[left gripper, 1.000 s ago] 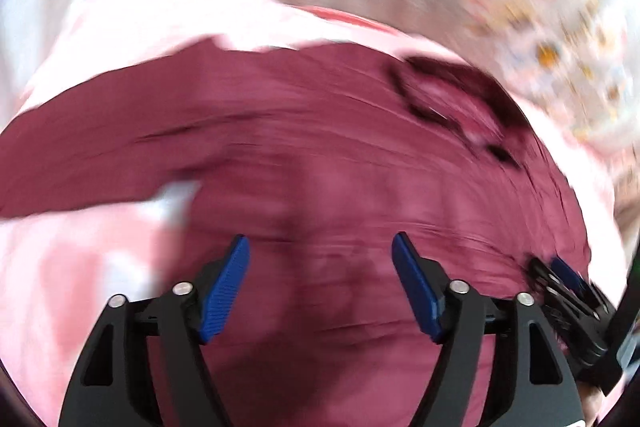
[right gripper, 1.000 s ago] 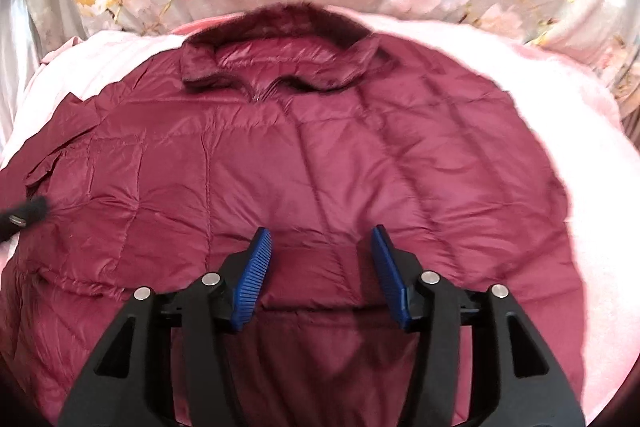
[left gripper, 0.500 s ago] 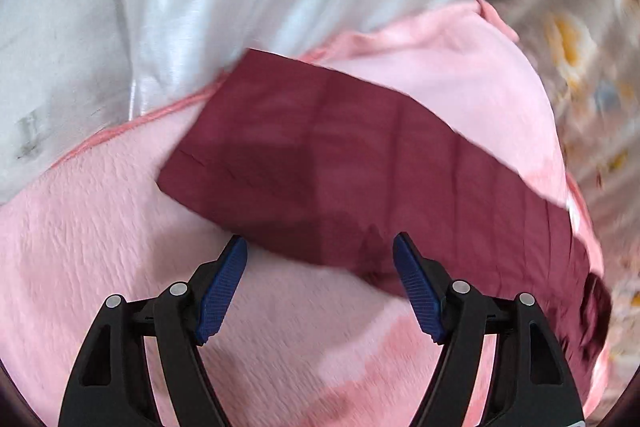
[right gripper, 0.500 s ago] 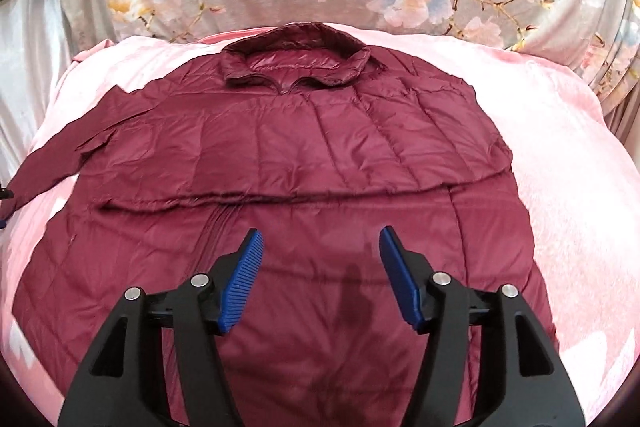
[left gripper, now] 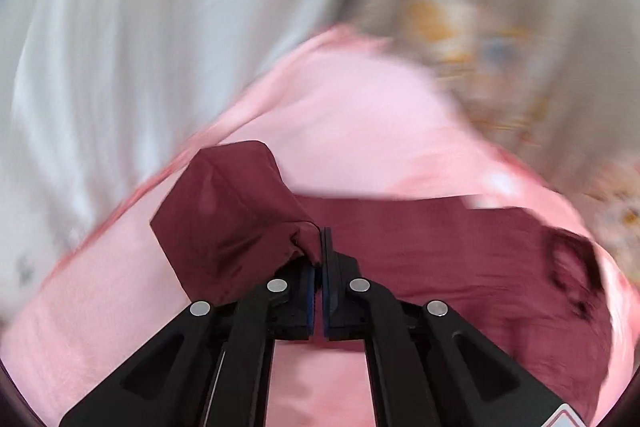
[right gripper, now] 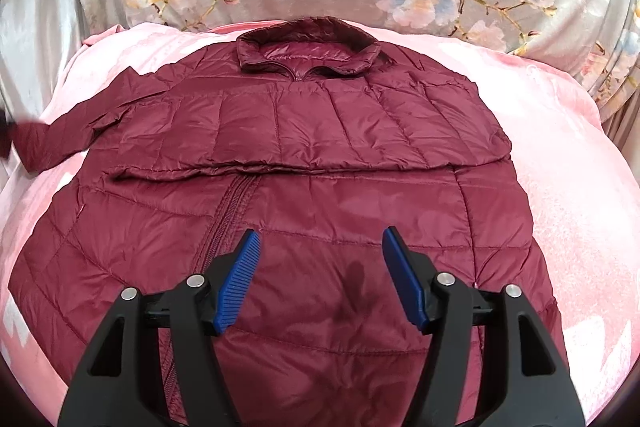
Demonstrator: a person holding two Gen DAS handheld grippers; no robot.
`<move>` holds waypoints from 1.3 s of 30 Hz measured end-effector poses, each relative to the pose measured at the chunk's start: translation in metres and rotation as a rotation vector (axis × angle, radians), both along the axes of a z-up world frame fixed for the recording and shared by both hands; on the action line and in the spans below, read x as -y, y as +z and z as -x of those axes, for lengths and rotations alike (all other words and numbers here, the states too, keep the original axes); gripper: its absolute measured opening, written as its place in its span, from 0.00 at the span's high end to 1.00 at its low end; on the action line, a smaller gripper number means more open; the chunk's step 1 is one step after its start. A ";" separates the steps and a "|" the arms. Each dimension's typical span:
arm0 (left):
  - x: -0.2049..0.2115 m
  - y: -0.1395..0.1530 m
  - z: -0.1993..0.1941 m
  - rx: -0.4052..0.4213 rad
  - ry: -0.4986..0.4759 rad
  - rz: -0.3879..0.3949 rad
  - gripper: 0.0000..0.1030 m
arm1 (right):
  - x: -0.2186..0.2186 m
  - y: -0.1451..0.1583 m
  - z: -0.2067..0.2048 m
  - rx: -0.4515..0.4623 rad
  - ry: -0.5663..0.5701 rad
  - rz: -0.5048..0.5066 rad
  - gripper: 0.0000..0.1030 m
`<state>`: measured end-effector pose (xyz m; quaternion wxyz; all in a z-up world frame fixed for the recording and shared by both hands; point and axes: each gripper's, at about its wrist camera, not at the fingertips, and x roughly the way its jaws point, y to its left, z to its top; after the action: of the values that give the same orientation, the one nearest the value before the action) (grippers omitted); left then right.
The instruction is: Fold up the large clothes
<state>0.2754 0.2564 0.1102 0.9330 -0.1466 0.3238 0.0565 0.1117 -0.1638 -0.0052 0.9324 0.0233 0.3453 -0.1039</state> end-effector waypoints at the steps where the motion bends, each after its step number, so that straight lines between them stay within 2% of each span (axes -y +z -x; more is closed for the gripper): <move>1: 0.021 0.013 0.001 0.027 -0.050 -0.011 1.00 | 0.001 -0.001 0.000 0.000 -0.003 -0.004 0.40; 3: 0.091 0.047 0.008 0.102 -0.214 -0.037 1.00 | 0.004 -0.003 0.000 -0.001 -0.013 -0.013 0.40; 6: 0.191 0.073 0.025 0.166 -0.435 -0.065 1.00 | 0.008 -0.004 0.003 0.000 -0.028 -0.021 0.40; 10: 0.303 0.064 0.046 0.161 -0.657 -0.068 0.97 | 0.020 -0.004 0.009 0.000 -0.056 -0.023 0.40; 11: 0.333 0.054 0.052 0.151 -0.702 -0.071 0.93 | 0.025 -0.004 0.012 0.001 -0.068 -0.023 0.40; 13: 0.368 0.032 0.059 0.115 -0.765 -0.068 0.63 | 0.035 -0.003 0.017 0.004 -0.088 -0.034 0.40; 15: 0.392 0.008 0.063 0.067 -0.787 -0.056 0.51 | 0.044 -0.001 0.022 0.009 -0.102 -0.048 0.39; 18: 0.391 -0.008 0.065 0.033 -0.815 -0.037 0.40 | 0.058 0.005 0.026 0.027 -0.118 -0.062 0.37; 21: 0.365 -0.011 0.063 0.030 -0.773 -0.035 0.35 | 0.068 0.014 0.021 0.049 -0.115 -0.080 0.36; 24: 0.316 -0.016 0.039 -0.002 -0.671 -0.015 0.33 | 0.079 0.026 0.006 0.080 -0.100 -0.115 0.31; 27: 0.261 -0.025 0.007 -0.051 -0.526 0.005 0.34 | 0.086 0.034 -0.017 0.088 -0.078 -0.154 0.28; 28: 0.239 -0.031 -0.006 -0.078 -0.462 0.023 0.34 | 0.087 0.035 -0.025 0.083 -0.075 -0.167 0.28; 32: 0.185 -0.052 -0.036 -0.152 -0.332 0.098 0.34 | 0.086 0.036 -0.057 0.062 -0.056 -0.234 0.27; 36: 0.158 -0.075 -0.052 -0.210 -0.267 0.149 0.34 | 0.061 0.033 -0.073 0.053 0.005 -0.202 0.21; 39: 0.158 -0.088 -0.061 -0.251 -0.260 0.159 0.34 | 0.044 0.021 -0.088 0.014 0.032 -0.118 0.19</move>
<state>0.3364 0.0980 0.0222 0.8702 -0.1687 0.4572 -0.0726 0.2001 -0.2076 0.0162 0.9333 0.0737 0.3447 -0.0682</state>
